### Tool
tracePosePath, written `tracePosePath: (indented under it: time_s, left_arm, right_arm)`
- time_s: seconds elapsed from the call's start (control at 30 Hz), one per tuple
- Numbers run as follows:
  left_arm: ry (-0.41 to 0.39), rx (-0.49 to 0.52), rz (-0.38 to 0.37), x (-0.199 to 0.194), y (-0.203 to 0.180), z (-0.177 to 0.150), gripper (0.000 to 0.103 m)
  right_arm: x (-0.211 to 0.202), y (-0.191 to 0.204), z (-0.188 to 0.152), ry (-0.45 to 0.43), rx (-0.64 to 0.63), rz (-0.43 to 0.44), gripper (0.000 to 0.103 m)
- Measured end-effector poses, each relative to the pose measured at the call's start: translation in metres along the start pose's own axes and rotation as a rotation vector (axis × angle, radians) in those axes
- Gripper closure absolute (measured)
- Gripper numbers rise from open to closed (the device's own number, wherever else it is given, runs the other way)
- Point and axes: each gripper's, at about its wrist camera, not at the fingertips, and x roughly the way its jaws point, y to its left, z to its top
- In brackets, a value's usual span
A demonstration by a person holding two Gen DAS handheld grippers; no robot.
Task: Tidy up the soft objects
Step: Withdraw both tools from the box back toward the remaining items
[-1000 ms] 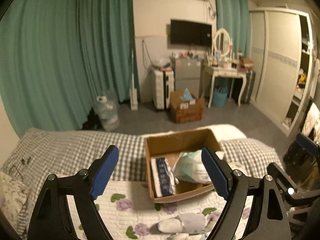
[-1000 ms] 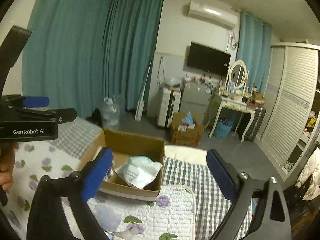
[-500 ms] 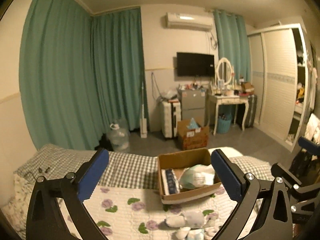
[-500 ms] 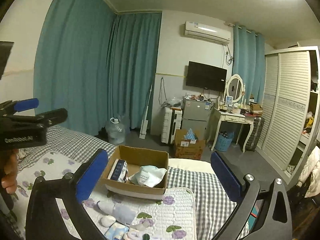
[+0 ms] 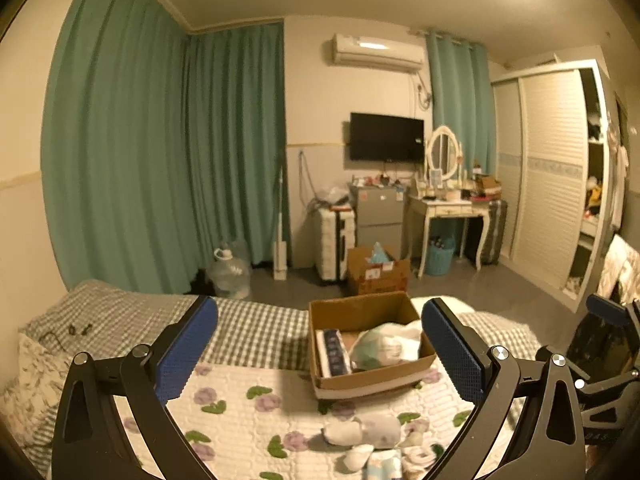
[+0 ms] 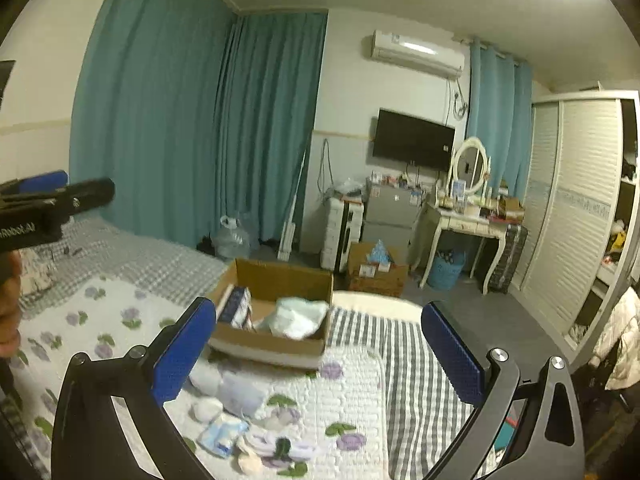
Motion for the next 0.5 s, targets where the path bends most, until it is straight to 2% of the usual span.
tracePosePath:
  time_s: [0.23,0.5]
  left_arm:
    - [0.030,0.008,-0.020,0.016,-0.002,-0.032,0.000]
    - [0.141,0.040,-0.052,0.050,-0.008,-0.076,0.000]
  right_arm:
    - [0.029,-0.006,-0.026,0.093,-0.002,0.030,0.000]
    - [0.073,-0.001,-0.064,0.237,-0.034,0.051,0.000]
